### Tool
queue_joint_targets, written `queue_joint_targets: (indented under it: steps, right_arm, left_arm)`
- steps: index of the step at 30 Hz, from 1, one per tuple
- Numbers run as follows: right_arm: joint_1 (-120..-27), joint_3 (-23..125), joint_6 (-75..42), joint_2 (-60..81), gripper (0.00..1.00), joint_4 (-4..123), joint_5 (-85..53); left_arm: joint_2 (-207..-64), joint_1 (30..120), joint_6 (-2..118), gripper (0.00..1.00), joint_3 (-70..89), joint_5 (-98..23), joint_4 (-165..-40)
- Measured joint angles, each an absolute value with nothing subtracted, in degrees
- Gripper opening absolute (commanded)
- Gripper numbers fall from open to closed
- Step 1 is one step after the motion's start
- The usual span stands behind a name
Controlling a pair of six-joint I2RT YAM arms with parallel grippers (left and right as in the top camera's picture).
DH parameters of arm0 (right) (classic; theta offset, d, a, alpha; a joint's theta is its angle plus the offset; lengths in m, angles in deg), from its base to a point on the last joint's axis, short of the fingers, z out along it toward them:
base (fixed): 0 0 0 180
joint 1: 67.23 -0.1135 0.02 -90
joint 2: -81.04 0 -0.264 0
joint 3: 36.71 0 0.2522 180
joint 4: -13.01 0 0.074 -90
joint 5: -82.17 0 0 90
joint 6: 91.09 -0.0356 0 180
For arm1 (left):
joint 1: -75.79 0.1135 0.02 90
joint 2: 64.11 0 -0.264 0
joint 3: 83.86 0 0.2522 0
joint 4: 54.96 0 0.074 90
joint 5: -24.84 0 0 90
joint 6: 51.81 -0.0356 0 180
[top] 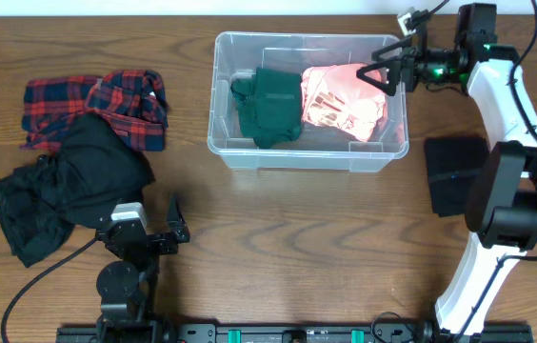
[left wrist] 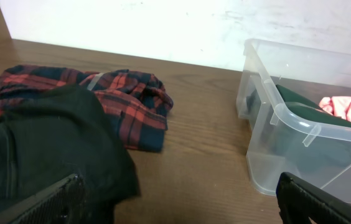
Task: Pack container
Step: 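Carry the pink t-shirt over the bin's right half, then lower the pink t-shirt into the bin, release, and press it flat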
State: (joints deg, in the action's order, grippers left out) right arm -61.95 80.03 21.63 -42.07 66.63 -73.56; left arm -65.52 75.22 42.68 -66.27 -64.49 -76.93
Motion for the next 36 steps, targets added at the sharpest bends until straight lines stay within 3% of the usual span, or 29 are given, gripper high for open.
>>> queue_joint_targets:
  steps: [5,13,18,24,27,30,36]
  right_arm:
    - [-64.29,80.53,20.08,-36.52,0.99,71.15,-64.4]
    - [-81.16,82.1,18.68,-29.0,0.99,78.41,-27.0]
    - [-87.87,82.08,13.37,-29.57,0.99,80.51,-10.39]
    - [-87.79,82.08,7.9,-31.36,0.86,85.4,-1.41]
    - [-87.57,82.08,6.44,-32.93,0.71,86.54,0.27]
    - [-87.57,82.04,5.52,-34.01,0.41,87.37,1.13]
    - [-87.44,82.04,4.1,-34.31,0.04,88.33,1.91]
  left_arm:
    - [-65.52,75.22,42.68,0.98,-66.27,-64.49,-76.95]
    - [-65.52,75.22,42.68,0.98,-66.27,-64.49,-76.93]
    - [-65.52,75.22,42.68,0.98,-66.27,-64.52,-76.93]
    - [-65.52,75.22,42.68,0.98,-66.27,-64.49,-76.95]
    - [-65.52,75.22,42.68,0.98,-66.27,-64.49,-76.95]
    - [-65.52,75.22,42.68,0.98,-66.27,-64.49,-76.95]
    - [-65.52,75.22,42.68,0.98,-66.27,-64.49,-76.95]
